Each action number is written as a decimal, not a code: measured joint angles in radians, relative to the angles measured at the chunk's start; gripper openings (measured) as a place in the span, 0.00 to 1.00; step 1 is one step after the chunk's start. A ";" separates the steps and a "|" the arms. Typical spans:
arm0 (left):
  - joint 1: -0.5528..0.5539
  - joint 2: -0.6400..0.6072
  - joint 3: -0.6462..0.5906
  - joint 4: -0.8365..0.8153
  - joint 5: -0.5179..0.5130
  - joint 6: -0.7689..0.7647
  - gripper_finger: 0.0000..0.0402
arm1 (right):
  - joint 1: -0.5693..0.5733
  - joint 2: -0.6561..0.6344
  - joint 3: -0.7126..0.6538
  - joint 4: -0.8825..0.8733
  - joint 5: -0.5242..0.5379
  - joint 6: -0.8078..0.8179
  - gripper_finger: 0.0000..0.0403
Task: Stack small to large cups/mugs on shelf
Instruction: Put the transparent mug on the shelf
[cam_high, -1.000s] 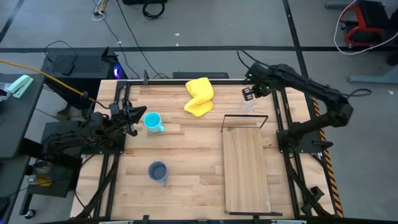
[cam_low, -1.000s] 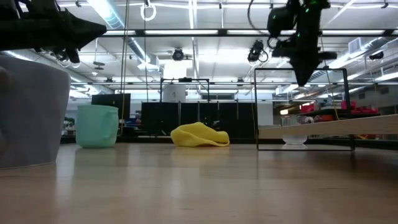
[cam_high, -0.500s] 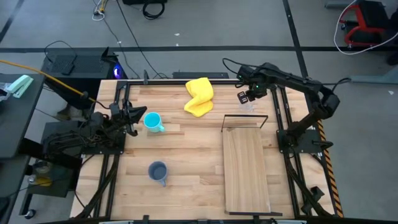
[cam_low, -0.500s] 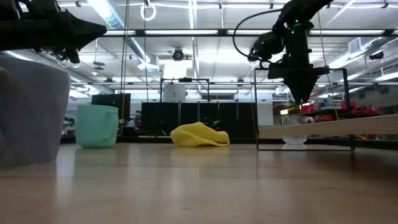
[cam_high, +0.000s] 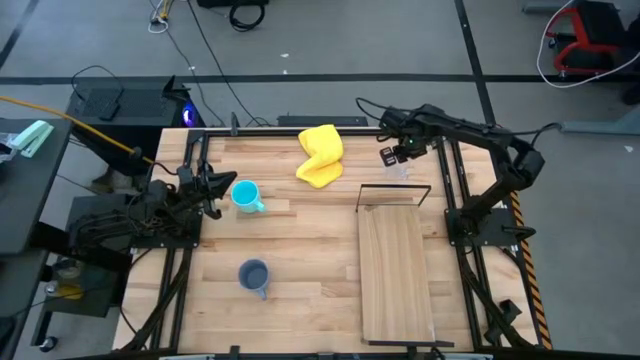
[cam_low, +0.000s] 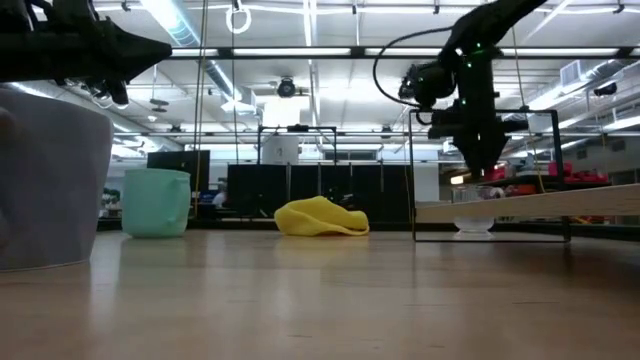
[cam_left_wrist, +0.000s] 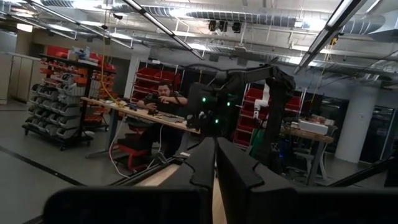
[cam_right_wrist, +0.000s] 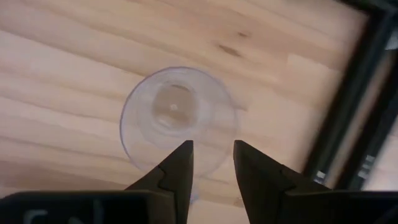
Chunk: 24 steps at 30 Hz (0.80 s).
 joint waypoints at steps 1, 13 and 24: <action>0.000 0.000 0.000 0.000 0.000 0.000 0.07 | -0.008 0.001 -0.023 0.024 -0.021 -0.022 0.30; 0.000 0.000 0.000 0.003 -0.023 0.002 0.06 | -0.066 -0.053 -0.072 0.087 -0.038 -0.036 0.30; 0.000 0.000 0.000 0.001 -0.023 0.002 0.09 | -0.066 -0.055 -0.072 0.056 0.019 -0.020 0.30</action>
